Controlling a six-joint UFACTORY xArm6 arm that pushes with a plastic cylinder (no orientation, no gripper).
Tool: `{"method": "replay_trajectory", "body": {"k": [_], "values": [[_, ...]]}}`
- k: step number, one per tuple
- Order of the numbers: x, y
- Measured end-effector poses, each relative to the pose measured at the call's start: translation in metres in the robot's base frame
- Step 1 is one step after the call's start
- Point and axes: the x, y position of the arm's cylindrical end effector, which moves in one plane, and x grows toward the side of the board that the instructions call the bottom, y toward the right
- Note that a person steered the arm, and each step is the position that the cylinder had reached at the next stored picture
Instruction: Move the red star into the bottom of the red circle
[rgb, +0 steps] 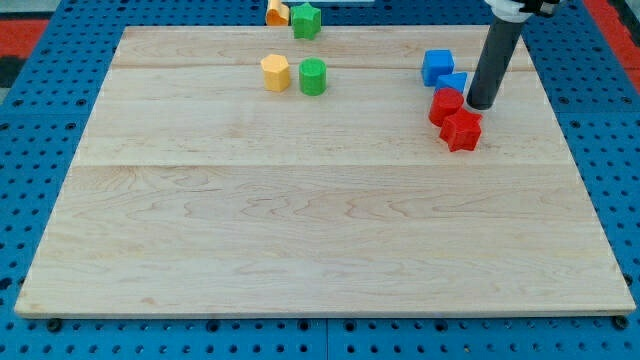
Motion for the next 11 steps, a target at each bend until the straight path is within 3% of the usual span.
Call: {"method": "replay_trajectory", "body": {"k": [4, 5, 6, 11], "values": [[-0.011, -0.025], [-0.004, 0.03], [0.027, 0.033], [0.1, -0.046]]}}
